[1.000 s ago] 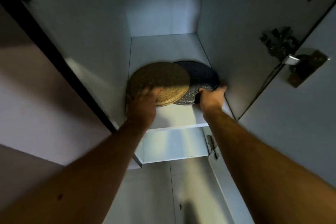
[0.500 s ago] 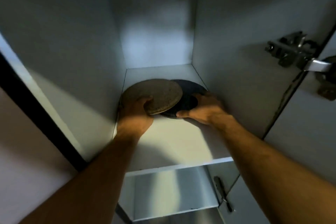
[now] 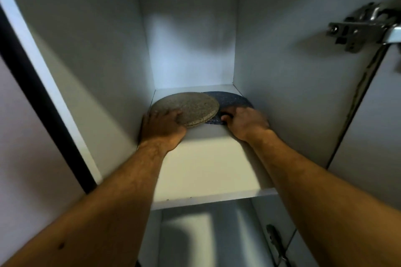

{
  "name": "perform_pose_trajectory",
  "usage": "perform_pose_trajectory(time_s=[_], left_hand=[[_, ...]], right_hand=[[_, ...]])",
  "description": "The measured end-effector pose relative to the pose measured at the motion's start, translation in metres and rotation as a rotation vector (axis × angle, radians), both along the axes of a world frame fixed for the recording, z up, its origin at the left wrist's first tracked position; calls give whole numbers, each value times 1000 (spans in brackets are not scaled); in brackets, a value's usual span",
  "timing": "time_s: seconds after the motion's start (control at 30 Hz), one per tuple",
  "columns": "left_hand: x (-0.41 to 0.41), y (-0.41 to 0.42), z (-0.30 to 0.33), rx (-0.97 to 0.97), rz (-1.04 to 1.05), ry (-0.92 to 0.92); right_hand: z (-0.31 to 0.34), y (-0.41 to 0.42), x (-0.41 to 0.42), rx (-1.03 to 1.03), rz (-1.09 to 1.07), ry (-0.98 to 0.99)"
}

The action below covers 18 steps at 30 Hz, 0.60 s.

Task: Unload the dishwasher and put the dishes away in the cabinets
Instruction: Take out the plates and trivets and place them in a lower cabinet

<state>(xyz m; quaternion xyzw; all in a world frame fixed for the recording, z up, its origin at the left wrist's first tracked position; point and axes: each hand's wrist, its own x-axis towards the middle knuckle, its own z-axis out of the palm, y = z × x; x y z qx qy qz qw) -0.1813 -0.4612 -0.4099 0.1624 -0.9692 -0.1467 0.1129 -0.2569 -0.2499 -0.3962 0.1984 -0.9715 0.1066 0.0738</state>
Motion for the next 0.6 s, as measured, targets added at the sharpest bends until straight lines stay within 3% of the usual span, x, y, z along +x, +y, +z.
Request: perform_pose_trajectory(time_s=[0.13, 0.23, 0.6], left_hand=[[1, 4, -6, -124, -198, 218], [0, 7, -10, -59, -365, 241], [-25, -3, -21, 29, -144, 164]], right_hand=[[-5, 4, 13, -95, 95, 161], [-8, -2, 12, -25, 129, 174], [-19, -20, -16, -152, -32, 129]])
